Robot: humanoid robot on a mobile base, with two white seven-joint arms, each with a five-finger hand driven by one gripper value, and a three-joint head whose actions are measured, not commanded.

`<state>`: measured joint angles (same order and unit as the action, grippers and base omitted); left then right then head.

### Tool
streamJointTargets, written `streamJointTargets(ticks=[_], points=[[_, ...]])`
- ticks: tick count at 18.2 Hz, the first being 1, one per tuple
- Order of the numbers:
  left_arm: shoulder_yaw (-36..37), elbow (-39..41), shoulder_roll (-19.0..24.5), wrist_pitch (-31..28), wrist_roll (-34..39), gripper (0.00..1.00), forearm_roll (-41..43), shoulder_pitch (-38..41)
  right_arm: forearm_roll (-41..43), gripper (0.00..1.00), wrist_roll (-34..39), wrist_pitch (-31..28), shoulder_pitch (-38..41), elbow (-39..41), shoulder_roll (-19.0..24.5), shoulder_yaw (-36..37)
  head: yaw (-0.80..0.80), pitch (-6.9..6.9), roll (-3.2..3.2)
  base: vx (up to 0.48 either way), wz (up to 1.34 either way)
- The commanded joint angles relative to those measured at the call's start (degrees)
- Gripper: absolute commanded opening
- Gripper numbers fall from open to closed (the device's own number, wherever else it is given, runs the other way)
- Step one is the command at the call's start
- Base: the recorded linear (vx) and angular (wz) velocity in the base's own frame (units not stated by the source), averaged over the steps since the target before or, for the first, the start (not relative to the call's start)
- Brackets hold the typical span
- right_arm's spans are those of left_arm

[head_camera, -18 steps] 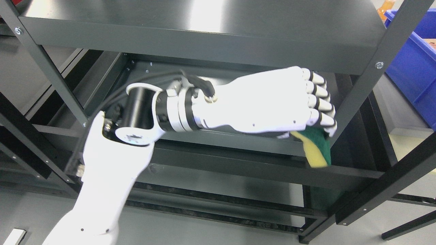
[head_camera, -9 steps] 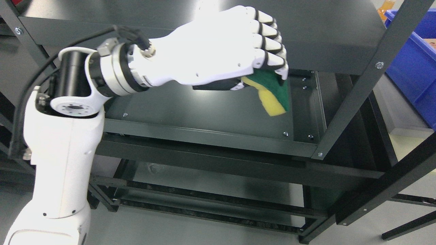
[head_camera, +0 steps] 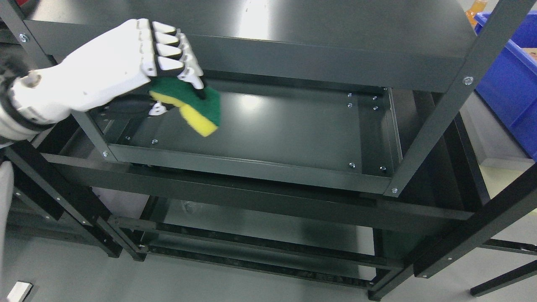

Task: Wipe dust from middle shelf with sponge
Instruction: 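Sweep the sponge along the shelf toward the near corner with the left hand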

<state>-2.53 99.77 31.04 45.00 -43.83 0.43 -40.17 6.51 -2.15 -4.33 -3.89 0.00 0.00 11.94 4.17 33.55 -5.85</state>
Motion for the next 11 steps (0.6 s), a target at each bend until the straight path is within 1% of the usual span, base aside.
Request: streamJointTargets(ticks=[1,4,6,8,10,11], points=[[-25.64,-9.13,20.20,0.00,0.06,0.01,-8.25,14.66,0.00,1.00,0.04,-0.07,-0.07,1.00,-1.00,0.01,0.00,0.00,0.00,0.000,0.00],[-31.81,-15.99,20.20,0.00,0.06,0.00,-8.87,17.84,0.00,1.00,0.04,-0.07,-0.07,1.00,-1.00,0.01,0.00,0.00,0.00,0.000,0.00],[-33.76,-19.07,20.29,0.00,0.06,0.00,-8.87,17.94,0.00,1.00,0.04,-0.07,-0.07,1.00,-1.00,0.01,0.00,0.00,0.00,0.000,0.00],[-33.68,-19.53,20.55,0.00,0.15,0.00,-8.87,17.94,0.00,1.00,0.04,-0.07,-0.07,1.00,-1.00,0.01,0.00,0.00,0.00,0.000,0.00],[-32.37,-17.52,20.03,0.00,0.15,0.00,-8.78,17.94,0.00,1.00,0.04,-0.07,-0.07,1.00,-1.00,0.01,0.00,0.00,0.00,0.000,0.00],[-30.44,-15.85,19.50,0.00,0.15,0.00,-8.78,17.85,0.00,1.00,0.04,-0.07,-0.07,1.00,-1.00,0.01,0.00,0.00,0.00,0.000,0.00]])
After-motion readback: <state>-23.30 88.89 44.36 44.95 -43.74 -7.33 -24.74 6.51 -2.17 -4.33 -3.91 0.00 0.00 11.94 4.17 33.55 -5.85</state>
